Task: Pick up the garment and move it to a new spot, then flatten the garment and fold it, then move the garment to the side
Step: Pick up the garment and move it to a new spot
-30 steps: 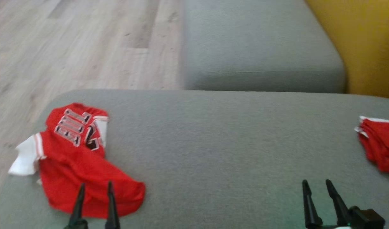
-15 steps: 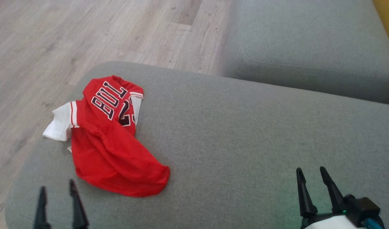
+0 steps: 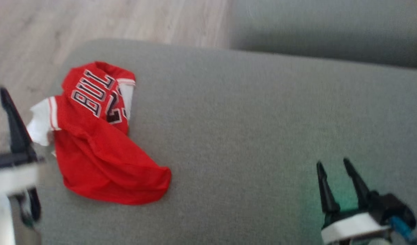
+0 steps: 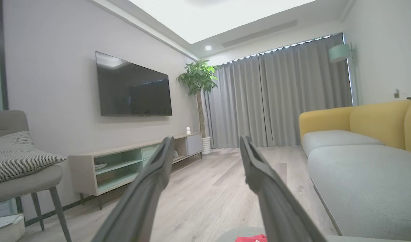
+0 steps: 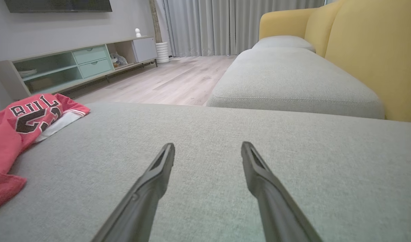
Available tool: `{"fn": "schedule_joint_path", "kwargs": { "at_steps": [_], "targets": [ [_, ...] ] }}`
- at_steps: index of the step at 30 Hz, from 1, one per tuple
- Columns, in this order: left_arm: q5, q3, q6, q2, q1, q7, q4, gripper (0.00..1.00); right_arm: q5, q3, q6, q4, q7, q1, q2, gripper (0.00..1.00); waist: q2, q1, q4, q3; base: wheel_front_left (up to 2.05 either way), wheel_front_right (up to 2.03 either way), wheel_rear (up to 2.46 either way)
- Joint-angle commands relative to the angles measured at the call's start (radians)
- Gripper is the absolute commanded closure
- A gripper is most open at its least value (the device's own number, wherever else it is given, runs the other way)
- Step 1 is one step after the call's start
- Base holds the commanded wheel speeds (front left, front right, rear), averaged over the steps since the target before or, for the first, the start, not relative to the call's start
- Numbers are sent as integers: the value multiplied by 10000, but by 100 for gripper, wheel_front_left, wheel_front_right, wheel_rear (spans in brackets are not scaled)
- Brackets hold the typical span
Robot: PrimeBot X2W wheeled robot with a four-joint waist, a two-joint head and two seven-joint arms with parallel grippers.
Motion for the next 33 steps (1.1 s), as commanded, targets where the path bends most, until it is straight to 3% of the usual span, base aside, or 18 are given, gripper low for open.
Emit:
{"fn": "schedule_joint_path", "kwargs": {
  "at_steps": [1, 7, 12, 15, 18, 21, 22, 23, 33],
  "targets": [
    [-23, 400, -108, 401, -794, -38, 20, 0, -104, 241, -7, -390, -109, -628, -318, 0, 0, 0, -366, 863, 0, 0, 0],
    [-283, -15, -809, 1474, -4302, 828, 3247, 0, -297, 339, -7, -692, -109, -1503, -1041, 0, 0, 0, -641, 2554, 0, 0, 0],
    [-860, -246, -1041, 1520, -6669, 2222, 6227, 0, -395, 235, -7, -1033, -109, -2105, -1641, 0, 0, 0, -693, 3688, 0, 0, 0],
    [-1018, -291, -989, 1509, -7388, 3104, 8040, 0, -419, 263, -7, -1170, -109, -2286, -1914, 0, 0, 0, -803, 4060, 0, 0, 0],
    [-825, -459, -468, 1615, -7674, 4307, 10061, 0, -398, 181, -7, -1357, -109, -2404, -2112, 0, 0, 0, -960, 4295, 0, 0, 0],
    [-885, -481, -388, 1692, -7695, 4768, 11171, 0, -397, 64, -7, -1469, -109, -2395, -2123, 0, 0, 0, -1087, 4342, 0, 0, 0],
    [-880, -501, -402, 1727, -7697, 4655, 11282, 40, -397, 48, -7, -1480, -109, -2384, -2109, 0, 0, 0, -1107, 4342, 0, 0, 0],
    [-867, -527, -434, 1789, -7709, 4483, 11355, 100, -395, 42, -7, -1479, -109, -2377, -2093, 0, 0, 0, -1133, 4339, 0, 0, 0],
    [-437, -1064, -719, 2447, -8517, 2220, 10833, 100, -253, 220, -7, -1170, -109, -2393, -1466, 0, 0, 0, -1504, 3500, 0, 0, 0]
  ]
}}
